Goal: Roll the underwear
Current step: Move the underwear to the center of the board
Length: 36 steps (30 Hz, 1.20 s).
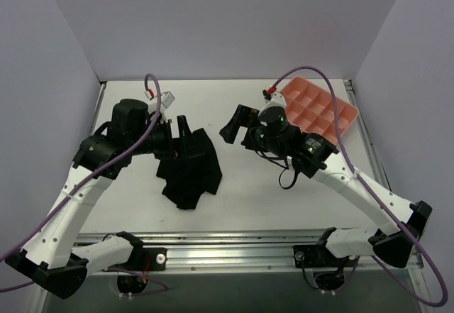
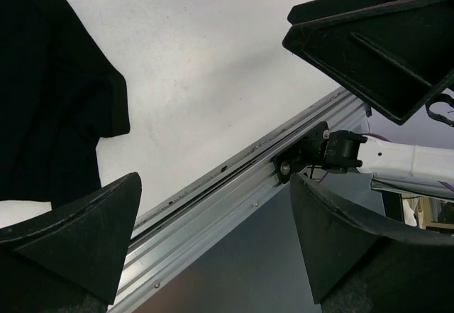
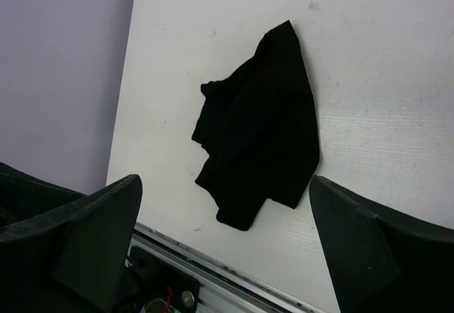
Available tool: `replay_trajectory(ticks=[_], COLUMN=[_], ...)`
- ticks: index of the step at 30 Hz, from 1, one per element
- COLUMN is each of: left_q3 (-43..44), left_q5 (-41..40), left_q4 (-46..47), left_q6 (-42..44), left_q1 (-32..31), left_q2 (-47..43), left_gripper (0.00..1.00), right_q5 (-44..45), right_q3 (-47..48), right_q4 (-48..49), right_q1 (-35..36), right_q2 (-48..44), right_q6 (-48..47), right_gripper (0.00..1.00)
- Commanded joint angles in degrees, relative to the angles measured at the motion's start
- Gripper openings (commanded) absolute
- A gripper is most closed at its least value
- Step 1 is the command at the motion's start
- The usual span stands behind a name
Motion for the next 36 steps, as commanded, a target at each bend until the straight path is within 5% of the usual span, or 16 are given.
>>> replay_trajectory(ticks=[1,11,15,19,21,26,36], left_q3=[2.77,6.29,2.09,-6.00,-8.72,-9.62,-5.40], left_q5=[-0.11,-4.85,-3.66,-1.71,-1.44,-0.22,2.51], left_q4=[-0.15,-2.17,0.44,9.41,12.31,16.18,18.74], left_q6=[2.10,1.07,-3.86,-6.16,-5.55,-1.08,7.90], left_q1=[0.43,6.84,17.72,27.92,30.21,31.90,31.90], left_q2=[1.05,9.75,12.47,16.59,19.15,28.73,41.74], left_gripper=[0.94,0.96,0.98,1.00,0.93,0.82,0.70], right_q5=[-1.08,-2.04,-3.71,-10.39,-10.92,-11.27,-16.45], right_q3=[1.79,2.85,3.37,3.90,3.03,-0.05,-13.05], right_q4=[2.23,1.43,3.02,6.45,7.41,9.96,20.24], right_q1=[-0.53,-0.53,-1.67,-2.64,-2.73,-2.73,-1.59], right_q2=[0.94,4.81,11.46,20.79,25.26,30.73,29.52], right_q6=[-1.37,-3.39,-7.96,-10.34,-9.12,-6.74,-4.27], right_gripper=[1.00,1.00,1.00,0.84,0.72,0.59,0.54])
